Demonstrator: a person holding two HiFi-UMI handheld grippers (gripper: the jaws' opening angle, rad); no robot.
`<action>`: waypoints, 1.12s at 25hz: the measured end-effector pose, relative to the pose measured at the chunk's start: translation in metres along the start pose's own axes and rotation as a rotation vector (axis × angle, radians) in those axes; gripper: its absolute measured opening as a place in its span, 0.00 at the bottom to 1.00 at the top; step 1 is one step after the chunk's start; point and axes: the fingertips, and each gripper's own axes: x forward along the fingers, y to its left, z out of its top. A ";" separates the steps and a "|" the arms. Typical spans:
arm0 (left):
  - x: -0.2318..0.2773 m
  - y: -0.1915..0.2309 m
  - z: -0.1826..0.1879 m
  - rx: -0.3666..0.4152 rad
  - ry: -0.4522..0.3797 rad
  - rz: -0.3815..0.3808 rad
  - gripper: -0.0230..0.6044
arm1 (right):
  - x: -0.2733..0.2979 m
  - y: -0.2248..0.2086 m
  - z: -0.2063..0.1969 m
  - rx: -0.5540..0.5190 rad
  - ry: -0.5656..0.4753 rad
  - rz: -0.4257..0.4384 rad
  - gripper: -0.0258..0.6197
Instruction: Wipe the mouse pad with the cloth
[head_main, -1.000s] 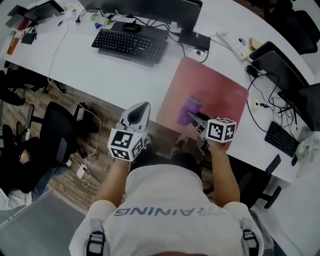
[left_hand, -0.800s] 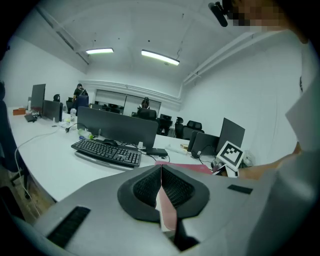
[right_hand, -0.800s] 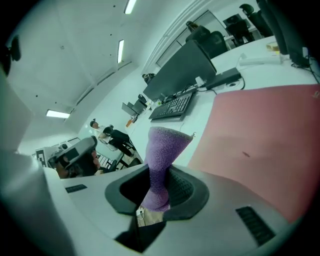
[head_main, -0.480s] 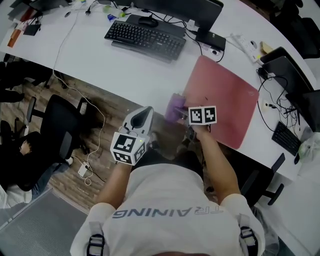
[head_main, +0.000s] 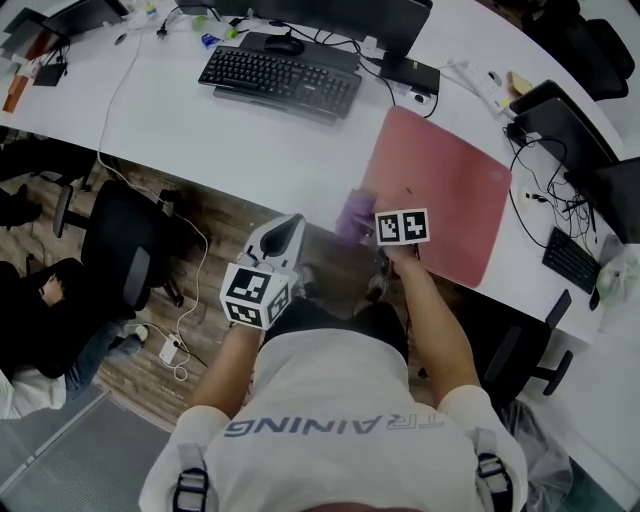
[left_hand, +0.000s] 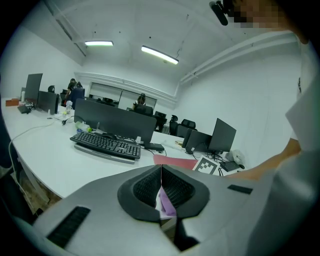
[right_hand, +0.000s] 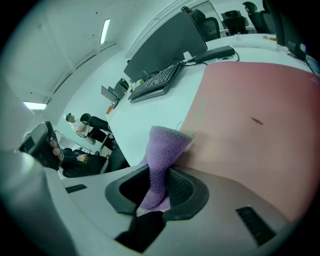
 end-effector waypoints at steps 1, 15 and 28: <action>0.000 -0.003 0.000 0.001 0.002 0.003 0.09 | -0.003 -0.004 -0.002 0.008 -0.002 0.005 0.19; 0.047 -0.081 -0.003 0.006 0.019 0.022 0.09 | -0.069 -0.074 -0.036 0.079 -0.009 0.039 0.19; 0.106 -0.178 -0.001 0.059 0.039 -0.092 0.09 | -0.151 -0.153 -0.075 0.161 -0.069 0.008 0.19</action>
